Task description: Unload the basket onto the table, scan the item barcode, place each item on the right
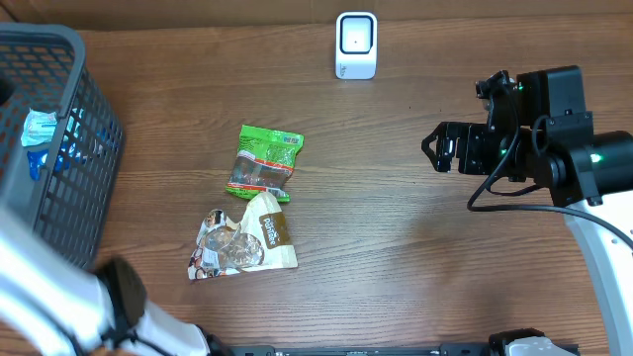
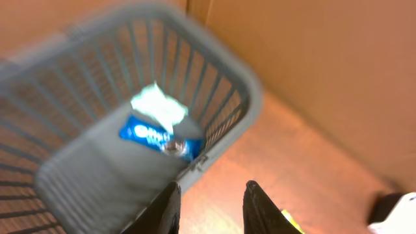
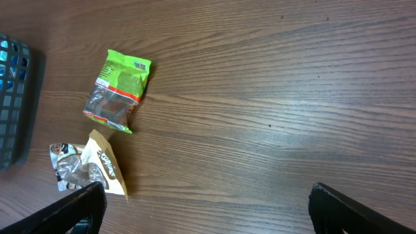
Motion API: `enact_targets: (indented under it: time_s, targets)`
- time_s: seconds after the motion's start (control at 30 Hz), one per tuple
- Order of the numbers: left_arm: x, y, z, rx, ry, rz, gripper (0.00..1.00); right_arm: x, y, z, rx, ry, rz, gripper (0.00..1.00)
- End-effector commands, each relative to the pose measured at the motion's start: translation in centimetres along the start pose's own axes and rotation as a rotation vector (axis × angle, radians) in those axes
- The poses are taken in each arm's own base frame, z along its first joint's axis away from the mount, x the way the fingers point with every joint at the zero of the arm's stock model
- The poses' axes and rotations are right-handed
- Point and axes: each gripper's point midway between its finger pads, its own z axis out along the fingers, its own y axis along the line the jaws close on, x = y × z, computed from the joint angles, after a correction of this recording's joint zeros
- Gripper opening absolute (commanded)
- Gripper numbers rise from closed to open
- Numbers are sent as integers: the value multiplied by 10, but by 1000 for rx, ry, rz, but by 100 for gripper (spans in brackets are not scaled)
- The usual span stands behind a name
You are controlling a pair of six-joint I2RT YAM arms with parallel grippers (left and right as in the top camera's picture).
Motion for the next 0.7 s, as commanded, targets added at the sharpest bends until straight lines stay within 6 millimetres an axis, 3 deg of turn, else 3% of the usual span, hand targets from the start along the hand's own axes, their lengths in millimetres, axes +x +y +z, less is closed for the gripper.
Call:
enact_targets:
  time_s: [0.0,0.07,0.1,0.13,0.23,0.27,0.33,0.37,0.4,0.53,0.6,0.67]
  targets:
    - [23,-3,-31,22,34,13,19,-6,6,-6,-14,-24,-24,100]
    - [48,-14,-49,63,78,37,17,-7,6,-6,-14,-26,-25,100]
    - [68,-19,-60,75,103,70,10,-8,7,-6,-15,-32,-27,100]
    - [80,-20,-67,63,107,85,6,-10,7,-6,-17,-36,-29,100]
    - [103,-8,-78,-30,2,99,6,-12,8,-6,-19,-47,-32,100]
    - [110,-5,-77,-41,-89,125,11,-12,8,-6,-19,-46,-31,100]
    - [111,-1,-71,-63,-169,128,32,-11,8,-6,-20,-43,-31,100]
    - [108,1,-65,-77,-222,126,47,-11,8,-6,-22,-41,-30,100]
    - [103,0,-60,-84,-261,125,55,-10,9,-6,-25,-40,-30,100]
    - [62,-9,-48,-105,-378,124,64,-7,11,-6,-41,-25,-27,100]
    - [28,-7,-40,-149,-409,94,70,-4,10,-6,-38,-14,-23,100]
    - [7,-2,-29,-180,-403,74,75,-3,10,-6,-36,-7,-20,100]
